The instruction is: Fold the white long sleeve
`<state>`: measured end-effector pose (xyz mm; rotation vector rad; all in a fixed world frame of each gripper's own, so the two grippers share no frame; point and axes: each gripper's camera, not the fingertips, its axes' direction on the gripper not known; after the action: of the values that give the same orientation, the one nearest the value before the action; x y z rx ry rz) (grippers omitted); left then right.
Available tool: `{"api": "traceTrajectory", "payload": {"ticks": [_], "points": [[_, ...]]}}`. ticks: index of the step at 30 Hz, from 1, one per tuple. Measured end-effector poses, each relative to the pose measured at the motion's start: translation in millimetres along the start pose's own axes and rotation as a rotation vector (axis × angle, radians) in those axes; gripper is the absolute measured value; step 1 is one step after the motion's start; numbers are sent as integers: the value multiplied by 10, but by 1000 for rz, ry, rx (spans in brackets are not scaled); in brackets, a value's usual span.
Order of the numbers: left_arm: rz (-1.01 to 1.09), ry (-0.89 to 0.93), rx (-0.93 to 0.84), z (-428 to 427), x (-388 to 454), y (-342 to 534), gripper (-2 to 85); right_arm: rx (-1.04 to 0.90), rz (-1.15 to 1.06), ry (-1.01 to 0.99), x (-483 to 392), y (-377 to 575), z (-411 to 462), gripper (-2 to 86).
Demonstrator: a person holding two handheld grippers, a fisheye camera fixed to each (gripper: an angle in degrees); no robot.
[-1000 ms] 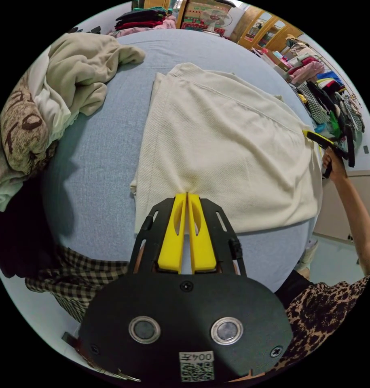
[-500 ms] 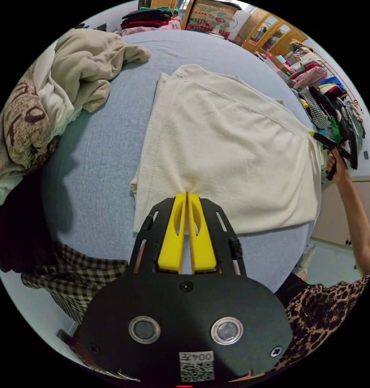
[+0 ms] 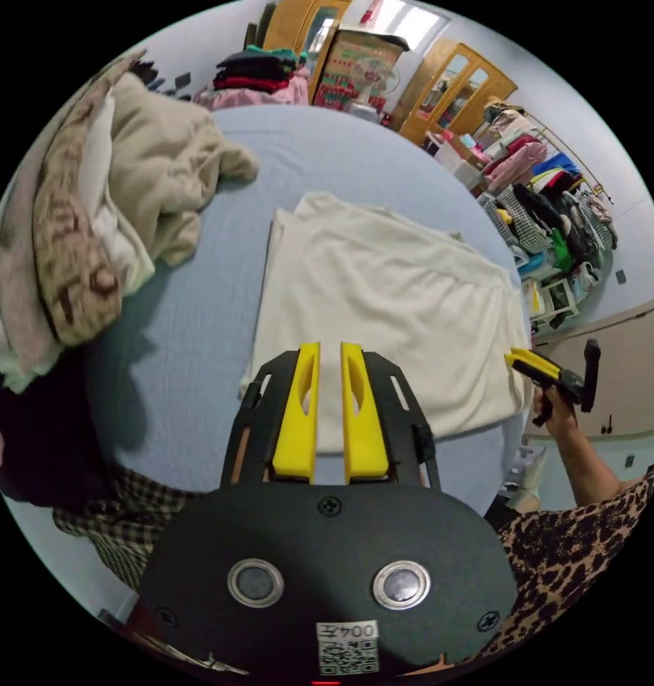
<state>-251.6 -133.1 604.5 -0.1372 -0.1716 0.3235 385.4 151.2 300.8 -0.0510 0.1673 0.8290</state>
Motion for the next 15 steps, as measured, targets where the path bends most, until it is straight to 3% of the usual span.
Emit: {"api": "traceTrajectory", "payload": {"ticks": [4, 15], "points": [[108, -9, -14, 155, 257, -531, 82, 157, -5, 65, -165, 281, 43, 114], [243, -99, -62, 869, 790, -1378, 76, 154, 7, 51, -231, 357, 69, 114]]}}
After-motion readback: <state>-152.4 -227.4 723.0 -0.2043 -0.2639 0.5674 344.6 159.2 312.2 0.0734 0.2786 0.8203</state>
